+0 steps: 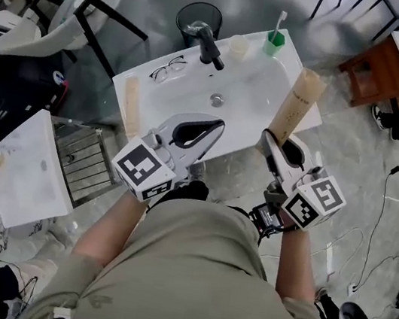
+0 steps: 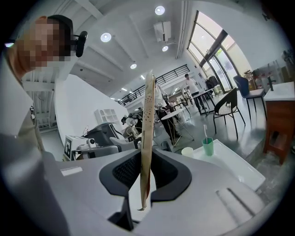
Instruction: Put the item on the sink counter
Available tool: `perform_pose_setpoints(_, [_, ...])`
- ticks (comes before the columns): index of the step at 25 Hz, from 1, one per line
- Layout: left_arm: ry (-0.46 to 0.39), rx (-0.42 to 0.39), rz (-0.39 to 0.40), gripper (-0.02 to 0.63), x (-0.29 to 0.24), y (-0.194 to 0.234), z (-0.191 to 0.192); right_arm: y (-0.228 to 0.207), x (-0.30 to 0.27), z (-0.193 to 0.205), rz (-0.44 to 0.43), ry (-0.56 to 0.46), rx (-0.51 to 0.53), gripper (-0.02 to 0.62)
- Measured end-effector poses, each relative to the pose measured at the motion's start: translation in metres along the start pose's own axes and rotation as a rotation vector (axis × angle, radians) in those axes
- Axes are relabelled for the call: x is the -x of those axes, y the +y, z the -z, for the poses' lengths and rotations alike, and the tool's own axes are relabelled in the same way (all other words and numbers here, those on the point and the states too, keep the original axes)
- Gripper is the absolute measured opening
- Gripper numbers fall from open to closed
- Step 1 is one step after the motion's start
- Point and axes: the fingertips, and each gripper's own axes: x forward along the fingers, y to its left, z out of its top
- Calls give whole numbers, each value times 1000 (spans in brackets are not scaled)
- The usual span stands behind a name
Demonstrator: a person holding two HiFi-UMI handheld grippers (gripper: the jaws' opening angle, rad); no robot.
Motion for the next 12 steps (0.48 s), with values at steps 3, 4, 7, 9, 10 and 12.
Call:
perform_pose_setpoints(3, [12, 1, 15, 6, -4, 18, -3, -8, -20, -7, 18, 7, 3, 67])
perform_pose_setpoints(4, [17, -2, 20, 6, -5, 24, -3, -11, -26, -9, 24, 8, 5, 66])
perform_pose_setpoints(7, [28, -6, 34, 6, -10, 39, -4, -21, -42, -10, 42, 10, 10, 66])
perform_pose_setpoints(9, [30, -3, 38, 6, -13, 48, -4, -30, -51, -10, 48, 9, 3, 66])
perform_pose_setpoints(10, [32, -4, 38, 6, -16, 52, -5, -35, -54, -9, 52, 10, -3, 66])
perform_pose_setpoints(12, [40, 1, 37, 6, -21, 59, -6, -45, -59, -10, 61, 18, -12, 66])
